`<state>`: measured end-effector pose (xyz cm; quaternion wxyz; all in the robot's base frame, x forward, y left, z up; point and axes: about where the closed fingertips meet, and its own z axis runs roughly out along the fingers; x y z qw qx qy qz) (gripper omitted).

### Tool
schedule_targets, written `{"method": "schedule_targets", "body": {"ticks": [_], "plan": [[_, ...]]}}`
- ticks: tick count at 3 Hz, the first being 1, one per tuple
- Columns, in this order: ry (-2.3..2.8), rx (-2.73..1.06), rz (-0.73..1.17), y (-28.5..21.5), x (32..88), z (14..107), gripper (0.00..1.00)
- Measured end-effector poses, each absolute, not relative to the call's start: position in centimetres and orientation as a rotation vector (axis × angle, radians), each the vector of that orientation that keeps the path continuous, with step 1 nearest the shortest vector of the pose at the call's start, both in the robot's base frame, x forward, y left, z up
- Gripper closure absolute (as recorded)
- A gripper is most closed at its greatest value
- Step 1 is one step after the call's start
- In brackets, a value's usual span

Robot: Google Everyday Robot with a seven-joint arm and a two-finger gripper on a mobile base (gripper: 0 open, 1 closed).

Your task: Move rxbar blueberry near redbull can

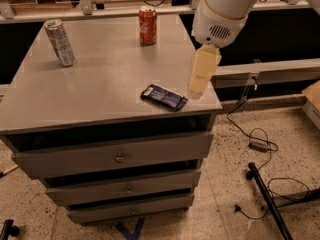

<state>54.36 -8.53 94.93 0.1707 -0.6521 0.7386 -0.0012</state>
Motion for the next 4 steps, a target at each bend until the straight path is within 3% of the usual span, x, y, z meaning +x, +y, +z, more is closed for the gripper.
{"method": "schedule_targets", "body": {"ticks": [2, 4], "plan": [[2.084, -1.858, 0.002, -8.5, 54.0, 94.8, 0.0], [2.045, -1.701, 0.309, -4.1, 56.6, 92.7, 0.0]]}}
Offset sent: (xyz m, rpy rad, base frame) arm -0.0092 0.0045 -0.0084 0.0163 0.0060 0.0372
